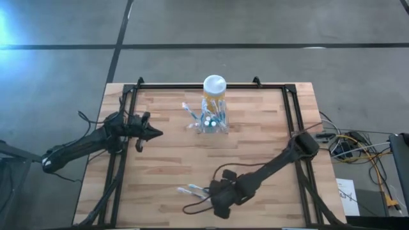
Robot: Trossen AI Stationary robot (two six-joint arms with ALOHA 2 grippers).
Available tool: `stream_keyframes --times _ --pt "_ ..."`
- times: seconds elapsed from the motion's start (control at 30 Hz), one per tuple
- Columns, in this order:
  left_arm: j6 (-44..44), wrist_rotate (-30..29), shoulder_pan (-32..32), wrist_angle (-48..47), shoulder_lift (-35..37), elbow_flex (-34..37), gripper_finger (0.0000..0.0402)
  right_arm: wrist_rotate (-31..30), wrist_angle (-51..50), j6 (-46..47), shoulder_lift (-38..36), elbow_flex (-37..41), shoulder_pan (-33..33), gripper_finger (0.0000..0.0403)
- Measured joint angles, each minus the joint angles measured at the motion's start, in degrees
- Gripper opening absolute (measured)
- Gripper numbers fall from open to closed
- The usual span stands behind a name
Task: Pick & Place toothbrushing station
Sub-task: Put the blue toothbrush into the transparent organizer
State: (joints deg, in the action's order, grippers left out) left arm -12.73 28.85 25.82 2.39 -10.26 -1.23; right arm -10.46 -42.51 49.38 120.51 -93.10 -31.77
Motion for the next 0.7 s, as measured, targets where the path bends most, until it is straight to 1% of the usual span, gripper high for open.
stream_keyframes --times 0.13,0.3,0.53,0.7 --pt "-0.24 0.60 0.01 0.07 0.00 0.00 0.0007 0.02 -7.17 0.91 4.94 -4.14 0.04 0.0197" --pt "-0.45 0.60 0.00 0.13 0.00 0.00 0.0007 0.54 -8.61 0.31 8.14 -5.79 0.04 0.0200" --pt "-1.10 0.58 0.00 0.22 0.00 0.00 0.0007 1.72 -8.30 0.14 8.16 -3.91 0.04 0.0183" --pt "-2.46 0.57 0.00 0.22 0.00 -0.02 0.0007 1.68 -8.66 -2.15 7.97 -2.85 0.07 0.0154"
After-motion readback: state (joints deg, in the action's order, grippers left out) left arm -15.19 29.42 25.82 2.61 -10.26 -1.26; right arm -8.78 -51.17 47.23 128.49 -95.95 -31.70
